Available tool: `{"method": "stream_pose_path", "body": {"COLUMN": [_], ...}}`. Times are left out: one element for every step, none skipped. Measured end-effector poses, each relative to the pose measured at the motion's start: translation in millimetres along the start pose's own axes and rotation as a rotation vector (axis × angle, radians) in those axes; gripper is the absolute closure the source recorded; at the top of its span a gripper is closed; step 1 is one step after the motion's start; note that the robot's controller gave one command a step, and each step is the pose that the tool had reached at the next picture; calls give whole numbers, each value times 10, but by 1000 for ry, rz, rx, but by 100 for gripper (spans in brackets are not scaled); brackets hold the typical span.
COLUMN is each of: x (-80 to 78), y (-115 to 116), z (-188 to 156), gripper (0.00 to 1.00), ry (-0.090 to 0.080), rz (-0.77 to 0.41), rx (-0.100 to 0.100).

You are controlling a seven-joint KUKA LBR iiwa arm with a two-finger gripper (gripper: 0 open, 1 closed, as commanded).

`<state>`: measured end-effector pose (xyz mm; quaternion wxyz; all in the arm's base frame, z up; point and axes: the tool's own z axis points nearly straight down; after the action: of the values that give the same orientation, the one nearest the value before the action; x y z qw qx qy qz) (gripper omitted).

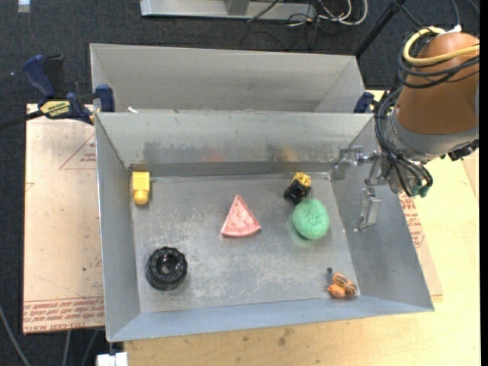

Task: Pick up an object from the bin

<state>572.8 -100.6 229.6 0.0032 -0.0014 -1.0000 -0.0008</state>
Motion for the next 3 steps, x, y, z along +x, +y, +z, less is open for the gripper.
{"method": "stream_pose_path", "body": {"x": [-12, -24, -10], "y": [5, 40, 49], "z": [-50, 739, 1327], "gripper": [0, 0, 0], "ry": [-8, -12, -6], "rz": [-3, -23, -19], "rx": [2, 2, 1]}}
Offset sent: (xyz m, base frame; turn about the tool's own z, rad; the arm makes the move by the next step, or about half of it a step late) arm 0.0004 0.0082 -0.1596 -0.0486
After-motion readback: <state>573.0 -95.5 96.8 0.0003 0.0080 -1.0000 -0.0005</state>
